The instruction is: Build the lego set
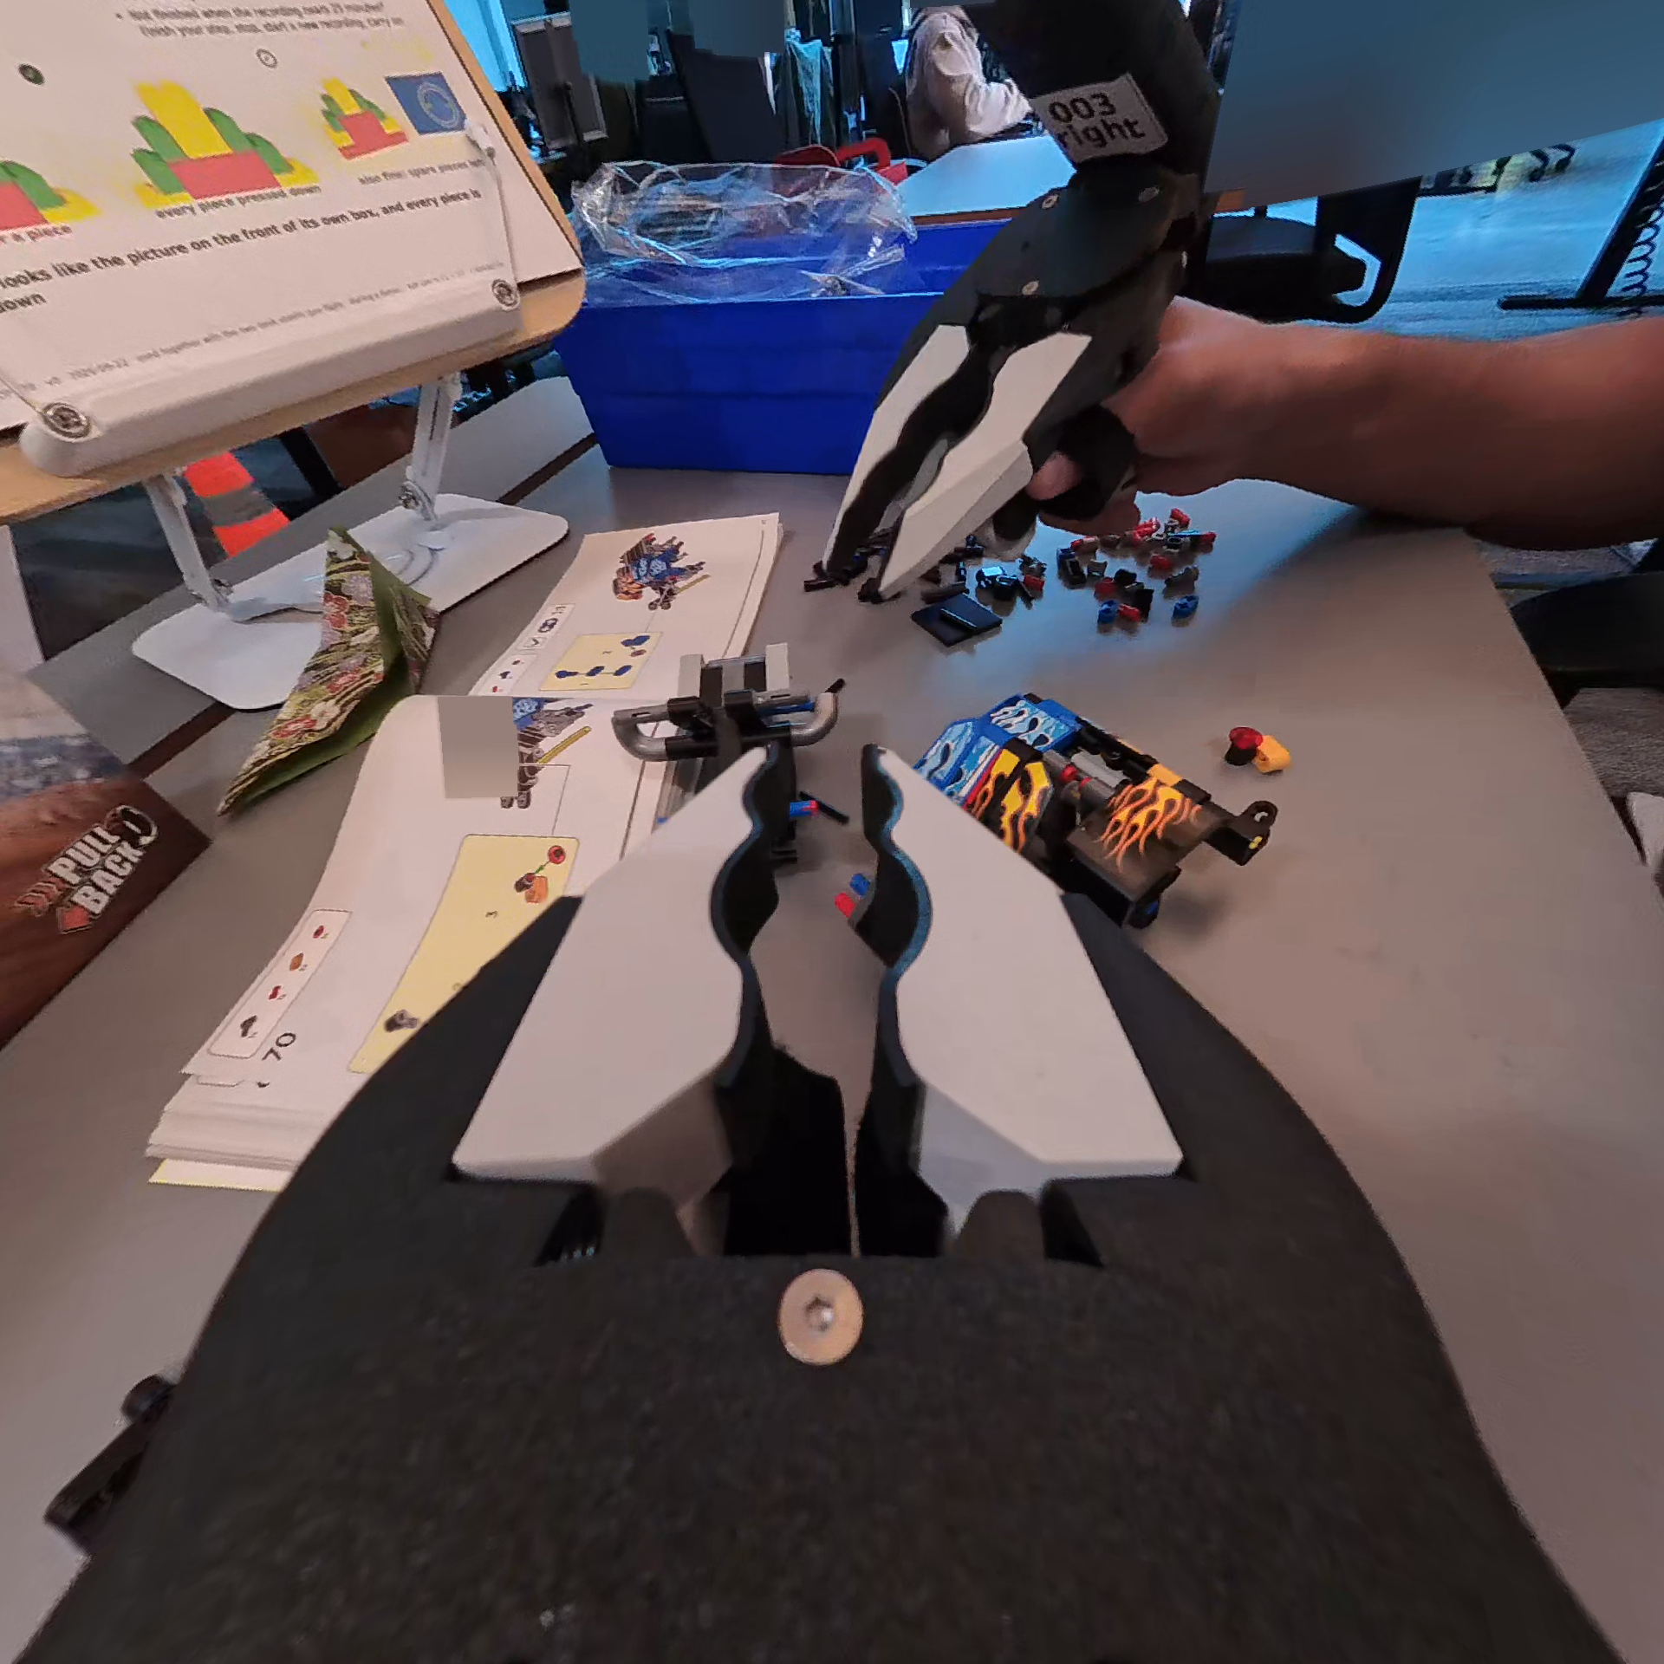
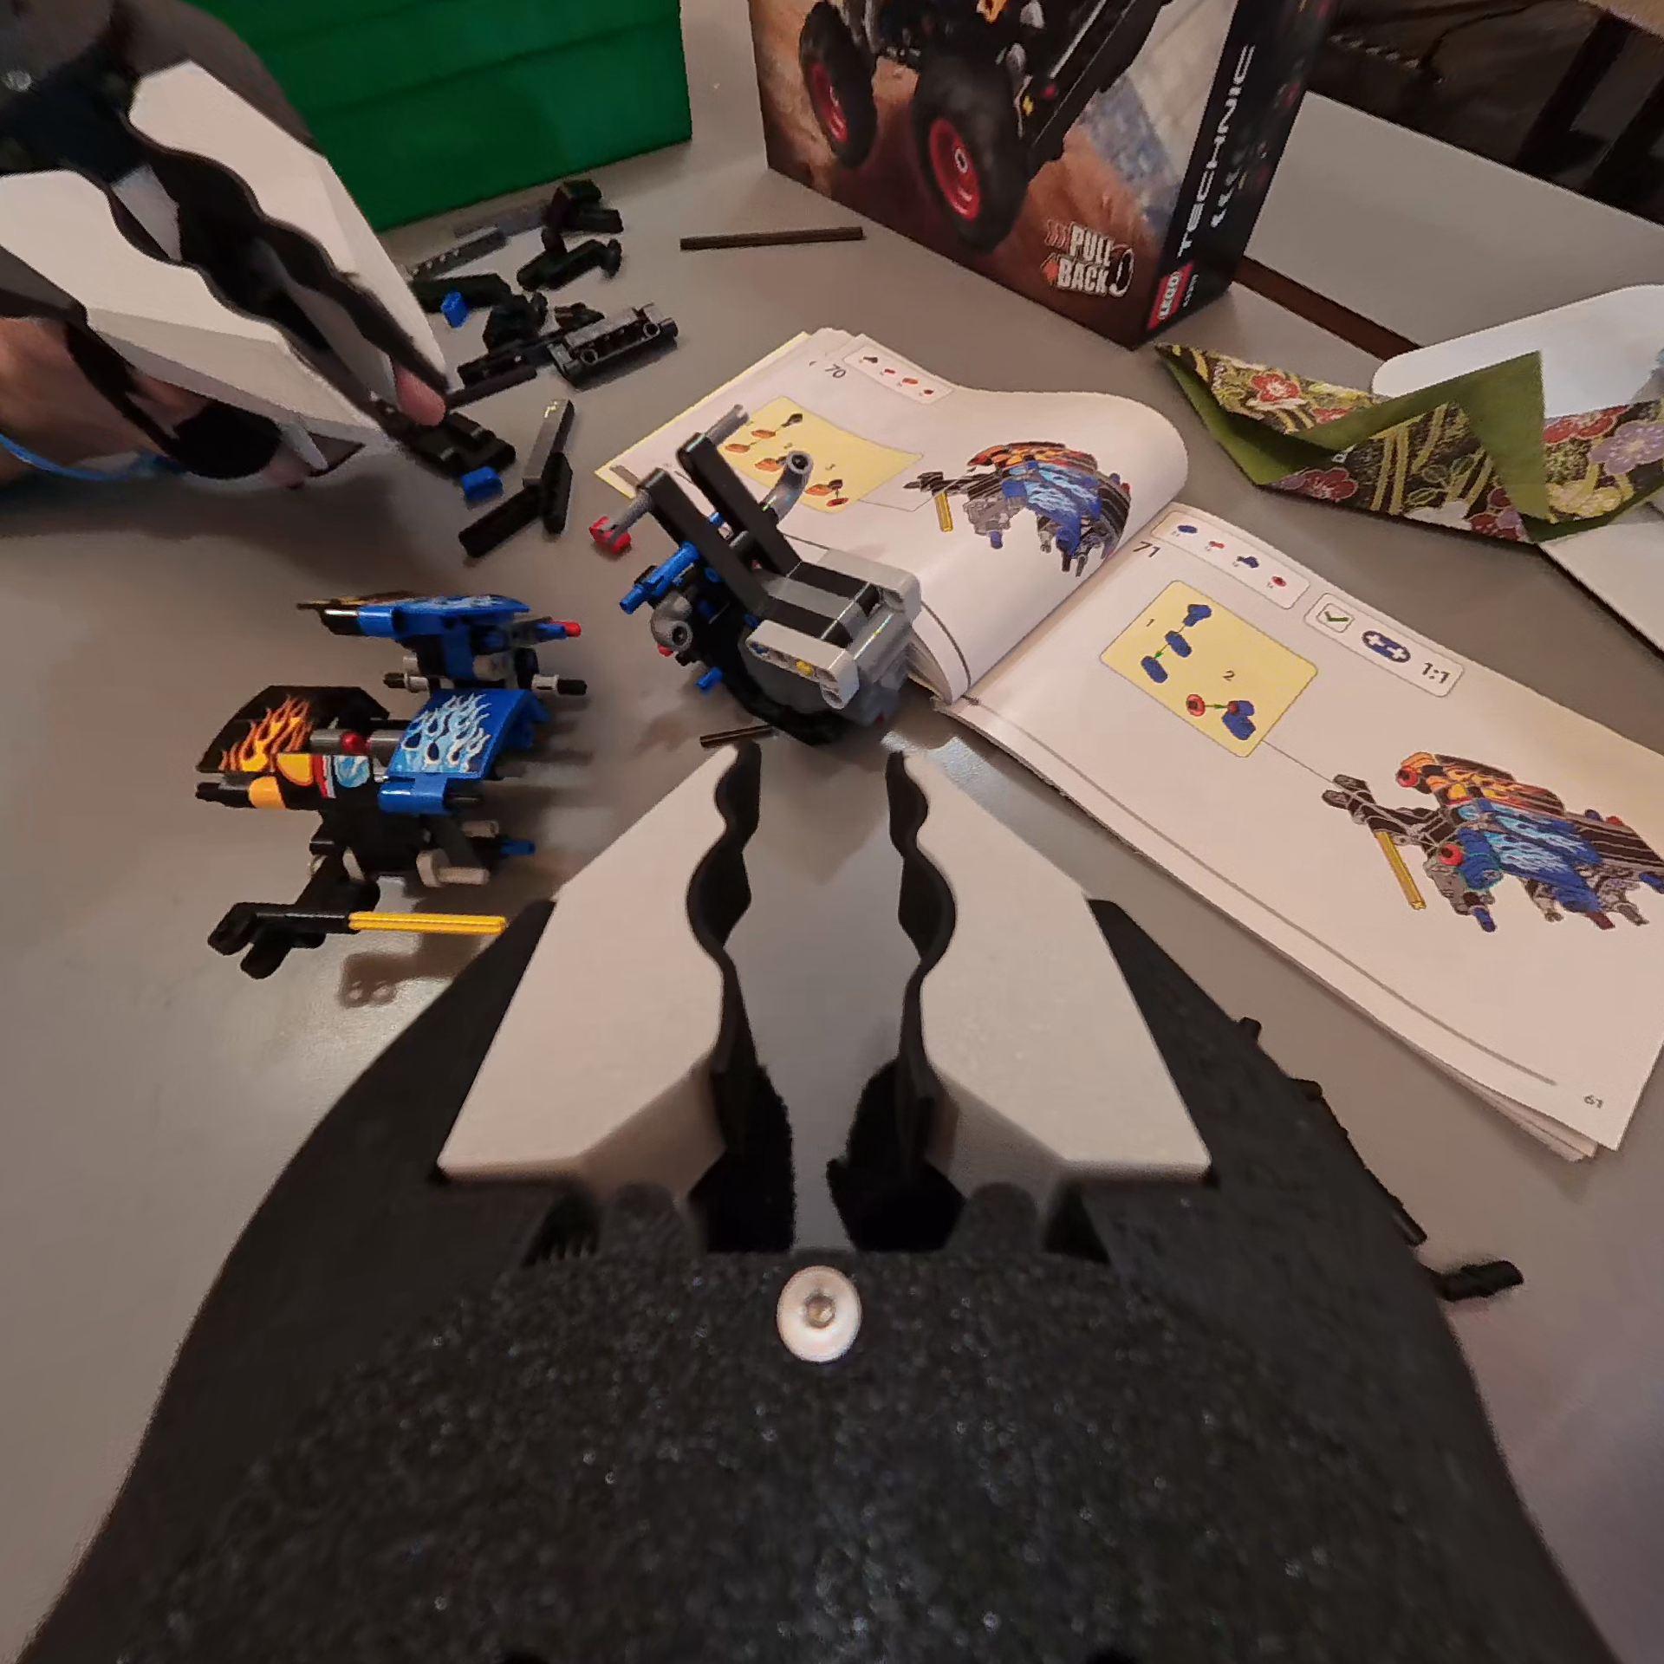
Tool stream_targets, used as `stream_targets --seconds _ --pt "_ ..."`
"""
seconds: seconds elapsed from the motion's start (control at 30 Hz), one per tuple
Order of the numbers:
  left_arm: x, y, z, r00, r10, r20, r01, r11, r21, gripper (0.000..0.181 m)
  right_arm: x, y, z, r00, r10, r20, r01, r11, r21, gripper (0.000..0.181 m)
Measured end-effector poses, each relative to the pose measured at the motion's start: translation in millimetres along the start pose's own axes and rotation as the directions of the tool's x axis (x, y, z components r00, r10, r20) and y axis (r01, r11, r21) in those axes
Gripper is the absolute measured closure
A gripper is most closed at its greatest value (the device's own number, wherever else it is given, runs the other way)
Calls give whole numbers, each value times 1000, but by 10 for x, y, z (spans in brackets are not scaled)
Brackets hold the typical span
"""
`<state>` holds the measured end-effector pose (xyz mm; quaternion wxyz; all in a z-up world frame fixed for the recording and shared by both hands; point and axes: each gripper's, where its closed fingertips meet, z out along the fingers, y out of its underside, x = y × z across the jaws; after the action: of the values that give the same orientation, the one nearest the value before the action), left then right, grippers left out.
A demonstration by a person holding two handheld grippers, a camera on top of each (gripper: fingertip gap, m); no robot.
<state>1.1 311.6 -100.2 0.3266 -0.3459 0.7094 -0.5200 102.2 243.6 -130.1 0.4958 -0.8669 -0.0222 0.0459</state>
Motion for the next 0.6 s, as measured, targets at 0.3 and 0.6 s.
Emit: stream_targets --seconds 0.3,0.6 --pt "56 130 55 999 -18 -38 16 999 -42 169 -50 36 16 998 28 53 -27 999 -20 153" --pt "161 45 -43 990 55 -131 -59 998 -26 161 -175 -60 -55 998 -17 64 17 1000 -1 154"
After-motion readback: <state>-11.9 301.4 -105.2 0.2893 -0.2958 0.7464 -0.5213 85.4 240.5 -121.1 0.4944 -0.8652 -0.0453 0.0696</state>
